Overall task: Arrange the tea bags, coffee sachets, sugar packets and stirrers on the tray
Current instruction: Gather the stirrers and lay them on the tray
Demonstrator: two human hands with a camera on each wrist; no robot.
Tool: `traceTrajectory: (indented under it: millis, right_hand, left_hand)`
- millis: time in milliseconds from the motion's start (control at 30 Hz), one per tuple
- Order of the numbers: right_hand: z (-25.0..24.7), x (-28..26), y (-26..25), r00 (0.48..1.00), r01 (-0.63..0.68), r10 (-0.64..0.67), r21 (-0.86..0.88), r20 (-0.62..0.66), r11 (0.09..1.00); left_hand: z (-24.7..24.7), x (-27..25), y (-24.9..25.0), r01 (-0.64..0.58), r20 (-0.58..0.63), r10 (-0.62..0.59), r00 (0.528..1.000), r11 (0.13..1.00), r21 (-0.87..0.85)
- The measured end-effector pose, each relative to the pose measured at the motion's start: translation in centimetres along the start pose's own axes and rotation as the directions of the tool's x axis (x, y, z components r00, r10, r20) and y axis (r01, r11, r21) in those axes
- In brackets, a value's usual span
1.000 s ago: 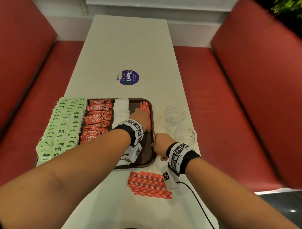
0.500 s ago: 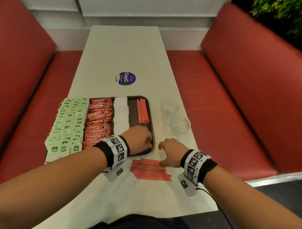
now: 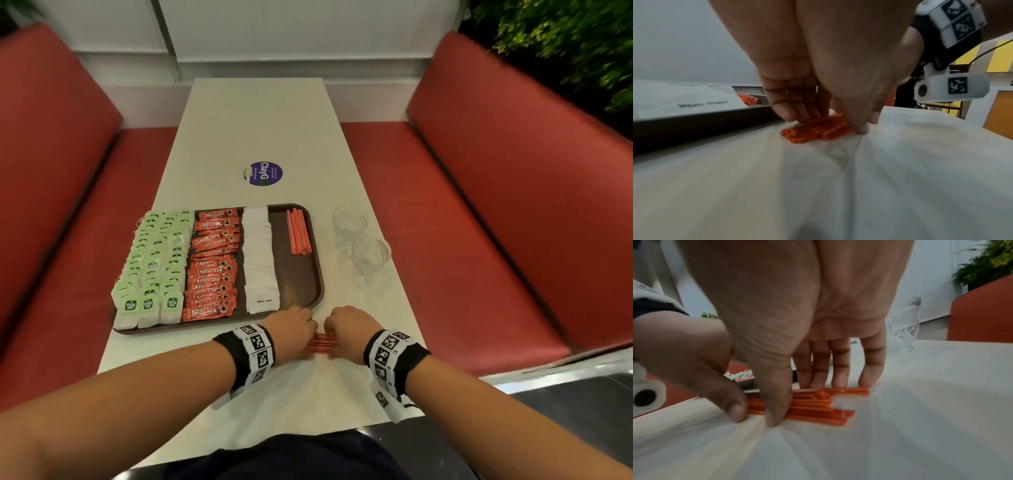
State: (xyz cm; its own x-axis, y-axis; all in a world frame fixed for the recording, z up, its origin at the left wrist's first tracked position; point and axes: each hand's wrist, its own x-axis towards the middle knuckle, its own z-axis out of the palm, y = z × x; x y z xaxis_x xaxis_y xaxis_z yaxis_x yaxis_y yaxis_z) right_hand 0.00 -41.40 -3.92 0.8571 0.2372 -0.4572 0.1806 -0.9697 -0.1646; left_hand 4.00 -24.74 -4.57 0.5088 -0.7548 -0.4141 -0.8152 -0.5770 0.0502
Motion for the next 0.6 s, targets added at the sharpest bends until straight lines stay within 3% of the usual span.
traceTrajectory:
  millis: [233, 600]
  right_hand:
    - [0.4, 0.2, -0.8, 0.999, -0.022, 0.022, -0.002, 0.026, 1.0]
    - [1.6, 0.3, -1.1, 0.994, 0.097, -0.09, -0.146, 0.054, 0.985]
  left_hand:
    - [0.1, 0.3, 0.1, 0.006, 0.063, -0.008, 0.998, 0.999, 0.043]
    - [0.7, 0.3, 0.2, -0.002, 0.101, -0.002, 0.995, 0.999, 0.044]
